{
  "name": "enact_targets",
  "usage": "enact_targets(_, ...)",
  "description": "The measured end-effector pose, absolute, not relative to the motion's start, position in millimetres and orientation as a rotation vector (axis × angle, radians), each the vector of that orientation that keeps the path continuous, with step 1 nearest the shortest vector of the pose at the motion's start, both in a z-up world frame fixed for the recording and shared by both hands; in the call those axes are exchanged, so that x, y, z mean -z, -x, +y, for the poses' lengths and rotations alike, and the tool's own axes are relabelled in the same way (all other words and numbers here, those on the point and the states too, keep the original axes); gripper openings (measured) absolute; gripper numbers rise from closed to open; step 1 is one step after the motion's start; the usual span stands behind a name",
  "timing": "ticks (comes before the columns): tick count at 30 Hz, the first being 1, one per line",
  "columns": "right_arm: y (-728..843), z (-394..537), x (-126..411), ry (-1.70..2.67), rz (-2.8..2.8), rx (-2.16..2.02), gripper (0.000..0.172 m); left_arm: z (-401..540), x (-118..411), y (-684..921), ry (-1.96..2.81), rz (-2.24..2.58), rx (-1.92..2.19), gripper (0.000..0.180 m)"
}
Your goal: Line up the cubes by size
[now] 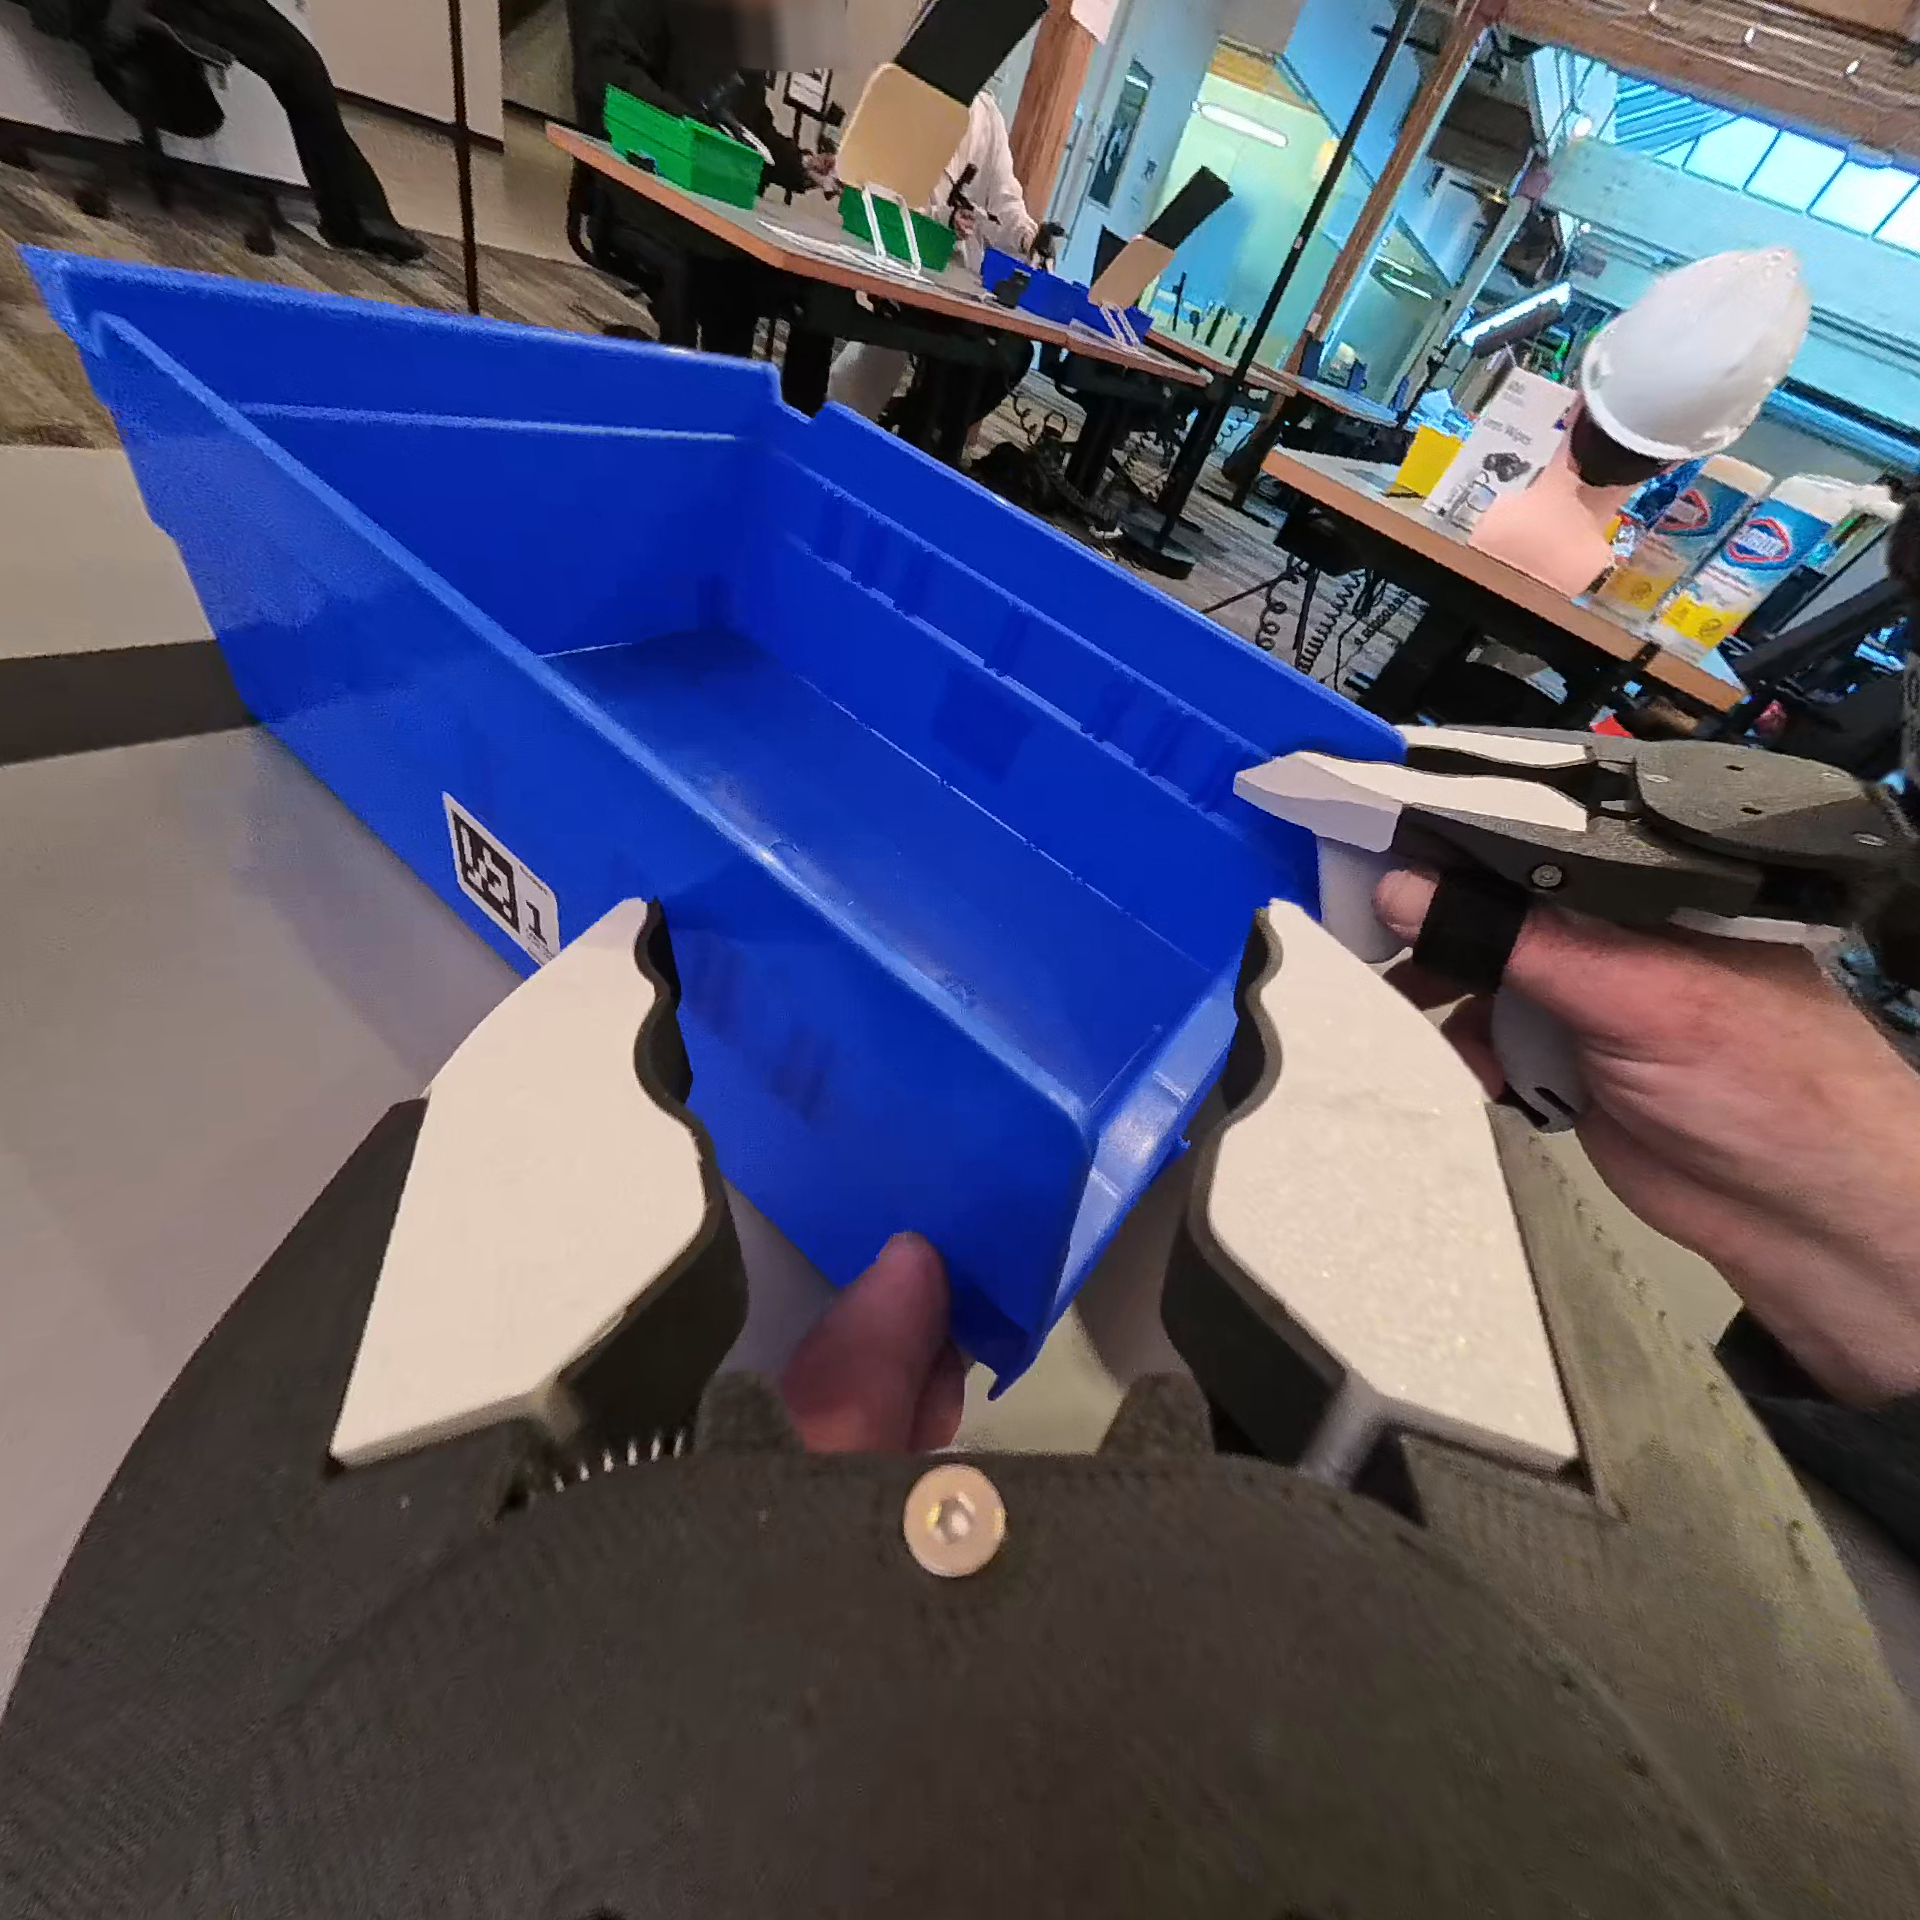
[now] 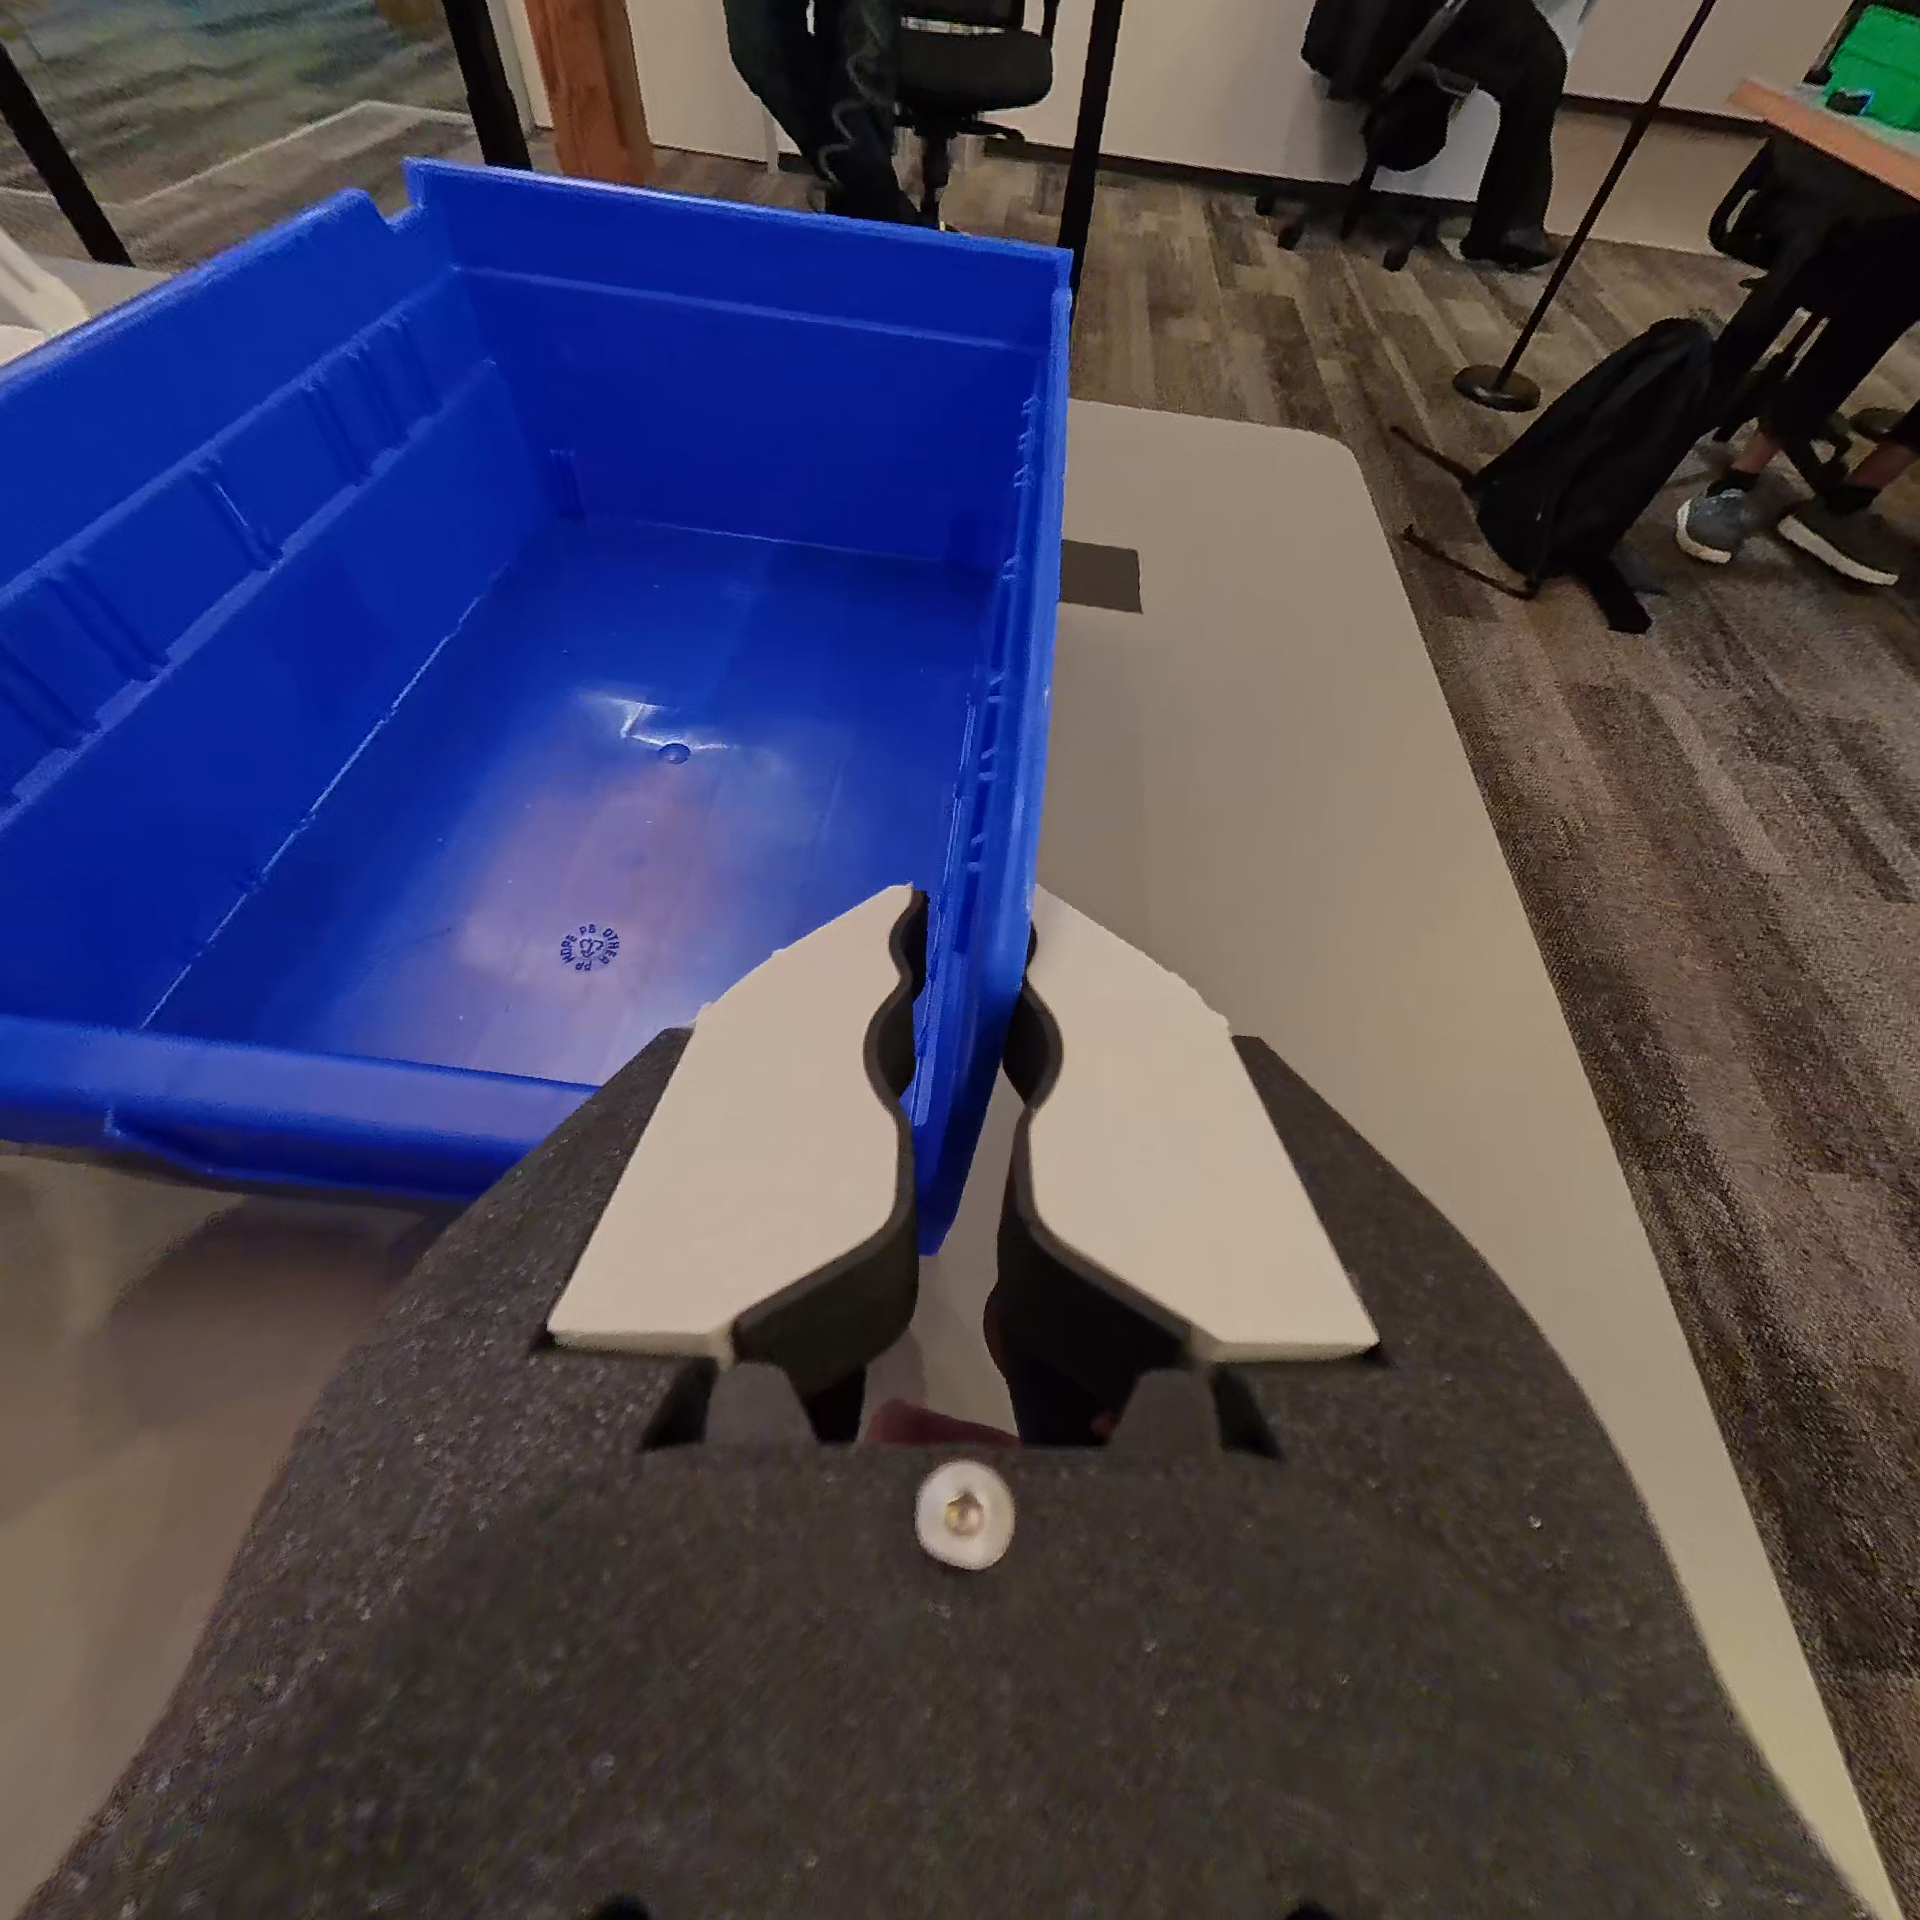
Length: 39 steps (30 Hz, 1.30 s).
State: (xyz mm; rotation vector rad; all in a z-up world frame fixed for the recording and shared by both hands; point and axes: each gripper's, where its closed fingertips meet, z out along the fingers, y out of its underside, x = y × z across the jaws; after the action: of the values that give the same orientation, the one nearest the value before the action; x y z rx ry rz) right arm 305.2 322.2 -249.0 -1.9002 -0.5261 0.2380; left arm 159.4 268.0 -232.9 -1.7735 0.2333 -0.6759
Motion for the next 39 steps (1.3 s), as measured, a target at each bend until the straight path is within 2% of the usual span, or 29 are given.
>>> enact_targets(10, -300, 350, 249, 1.895, -0.503, -0.228, 0.012, 302, 233, -153, 1.763, 0.232, 0.666, 0.100)
enact_targets(13, -304, 348, 246, 1.866, -0.489, -0.195, 0.032, 297, 227, -146, 1.732, 0.223, 0.652, 0.102)
enact_targets(16, -324, 335, 231, 1.809, -0.459, -0.038, 0.043, 268, 223, -139, 1.727, 0.281, 0.602, 0.111)
enact_targets(20, -308, 282, 184, 1.600, -0.587, 0.107, 0.037, 190, 197, -123, 1.630, 0.403, 0.507, 0.110)
enact_targets(23, -248, 235, 167, 1.516, -0.781, -0.010, 0.034, 128, 178, -100, 1.580, 0.416, 0.467, 0.106)
enact_targets(28, -118, 167, 167, 1.432, -1.037, -0.365, 0.042, 57, 165, -27, 1.591, 0.364, 0.258, 0.105)
enact_targets(33, -11, 121, 188, 1.412, -1.185, -0.679, 0.048, 7, 160, 84, 1.636, 0.161, -0.113, 0.118)
enact_targets(39, 56, 115, 220, 1.459, -1.274, -0.711, 0.048, -22, 211, 167, 1.811, -0.072, -0.251, 0.117)
